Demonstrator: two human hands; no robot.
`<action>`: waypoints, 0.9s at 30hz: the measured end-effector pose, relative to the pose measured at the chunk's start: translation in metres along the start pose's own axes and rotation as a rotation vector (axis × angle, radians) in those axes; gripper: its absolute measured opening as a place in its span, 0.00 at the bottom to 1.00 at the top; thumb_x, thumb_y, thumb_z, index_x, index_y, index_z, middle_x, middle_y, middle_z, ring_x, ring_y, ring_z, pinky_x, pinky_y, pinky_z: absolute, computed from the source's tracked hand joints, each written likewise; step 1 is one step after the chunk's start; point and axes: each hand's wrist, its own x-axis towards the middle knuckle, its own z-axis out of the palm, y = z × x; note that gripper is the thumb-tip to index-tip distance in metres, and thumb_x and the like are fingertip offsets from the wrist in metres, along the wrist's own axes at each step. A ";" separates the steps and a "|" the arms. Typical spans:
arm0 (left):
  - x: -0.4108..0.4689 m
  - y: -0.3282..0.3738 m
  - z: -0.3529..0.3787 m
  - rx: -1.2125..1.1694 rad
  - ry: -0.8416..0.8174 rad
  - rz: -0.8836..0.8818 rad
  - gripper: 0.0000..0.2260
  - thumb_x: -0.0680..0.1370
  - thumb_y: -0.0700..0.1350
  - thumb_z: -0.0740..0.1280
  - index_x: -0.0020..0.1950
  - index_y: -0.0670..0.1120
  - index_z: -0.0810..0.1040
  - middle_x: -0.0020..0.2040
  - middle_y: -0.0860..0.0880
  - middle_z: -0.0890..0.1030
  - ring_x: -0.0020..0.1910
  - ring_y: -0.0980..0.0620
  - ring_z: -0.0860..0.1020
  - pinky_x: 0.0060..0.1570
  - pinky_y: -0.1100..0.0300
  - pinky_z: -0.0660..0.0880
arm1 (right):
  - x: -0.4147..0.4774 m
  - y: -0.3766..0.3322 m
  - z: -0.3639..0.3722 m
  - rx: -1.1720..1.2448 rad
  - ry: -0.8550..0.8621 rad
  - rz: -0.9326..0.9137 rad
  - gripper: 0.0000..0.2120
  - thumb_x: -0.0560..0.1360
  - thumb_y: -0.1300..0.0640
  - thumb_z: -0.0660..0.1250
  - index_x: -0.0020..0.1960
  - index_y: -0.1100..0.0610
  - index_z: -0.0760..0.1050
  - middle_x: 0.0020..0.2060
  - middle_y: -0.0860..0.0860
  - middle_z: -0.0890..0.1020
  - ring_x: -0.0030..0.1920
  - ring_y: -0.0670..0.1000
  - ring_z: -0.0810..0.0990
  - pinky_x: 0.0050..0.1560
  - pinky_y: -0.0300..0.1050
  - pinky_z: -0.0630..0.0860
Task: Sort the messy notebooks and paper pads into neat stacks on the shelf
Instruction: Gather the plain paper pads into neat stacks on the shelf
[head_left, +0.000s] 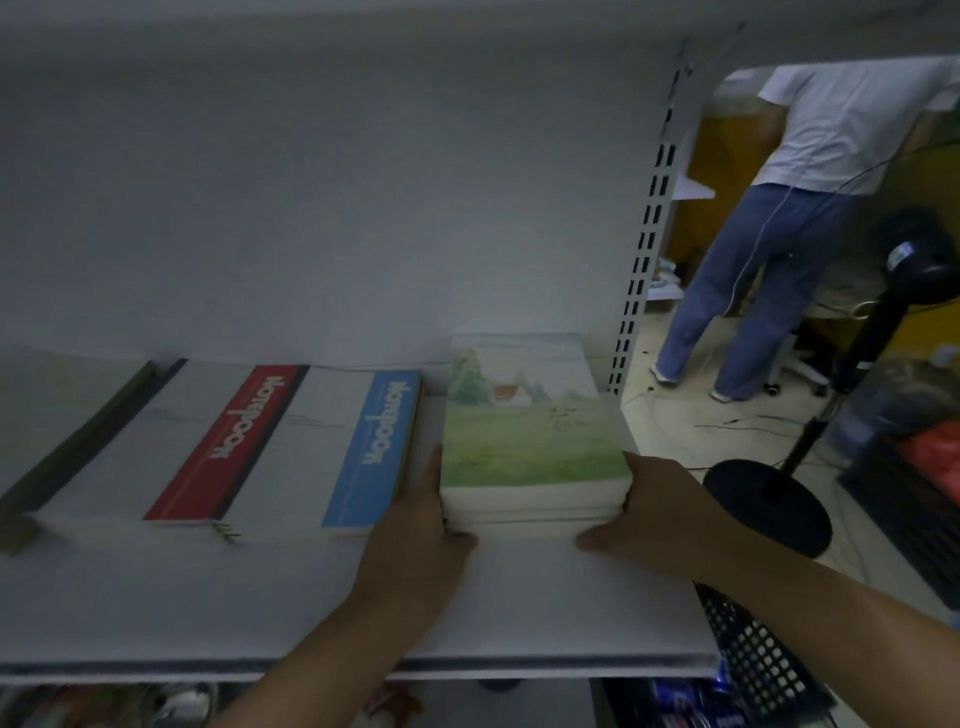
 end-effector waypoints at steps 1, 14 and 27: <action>-0.001 0.003 -0.001 0.008 0.002 0.001 0.27 0.74 0.37 0.69 0.71 0.49 0.67 0.40 0.62 0.70 0.37 0.66 0.69 0.35 0.81 0.67 | 0.001 -0.002 -0.003 -0.015 -0.007 0.001 0.33 0.61 0.53 0.80 0.63 0.47 0.72 0.53 0.46 0.81 0.53 0.45 0.78 0.52 0.38 0.74; 0.006 0.024 -0.006 -0.288 0.011 -0.159 0.19 0.73 0.30 0.60 0.47 0.55 0.74 0.33 0.57 0.74 0.32 0.60 0.72 0.22 0.74 0.64 | 0.016 0.006 -0.019 0.014 -0.195 -0.088 0.31 0.60 0.53 0.80 0.51 0.30 0.66 0.48 0.33 0.78 0.54 0.40 0.76 0.55 0.37 0.72; 0.006 0.016 0.005 -0.414 -0.030 -0.232 0.18 0.74 0.33 0.56 0.50 0.54 0.74 0.42 0.49 0.78 0.47 0.44 0.79 0.38 0.60 0.69 | 0.012 0.013 -0.014 0.158 -0.237 0.039 0.30 0.61 0.46 0.78 0.58 0.39 0.68 0.47 0.30 0.77 0.42 0.26 0.76 0.40 0.21 0.70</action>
